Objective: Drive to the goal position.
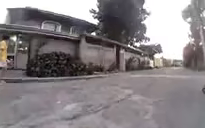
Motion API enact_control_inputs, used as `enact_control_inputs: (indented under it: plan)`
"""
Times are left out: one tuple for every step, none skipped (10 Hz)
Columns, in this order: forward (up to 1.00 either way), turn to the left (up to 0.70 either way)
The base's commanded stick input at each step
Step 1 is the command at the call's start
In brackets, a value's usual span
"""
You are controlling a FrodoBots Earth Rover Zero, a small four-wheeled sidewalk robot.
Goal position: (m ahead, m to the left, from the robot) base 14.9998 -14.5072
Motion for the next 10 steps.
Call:
enact_control_inputs:
  plan:
    - [1.0, 0.0]
    - [1.0, 0.0]
    - [1.0, 0.0]
    - [1.0, 0.0]
    - [1.0, 0.0]
    - [1.0, 0.0]
    - [1.0, 0.0]
    - [1.0, 0.0]
    - [1.0, 0.0]
    - [1.0, 0.0]
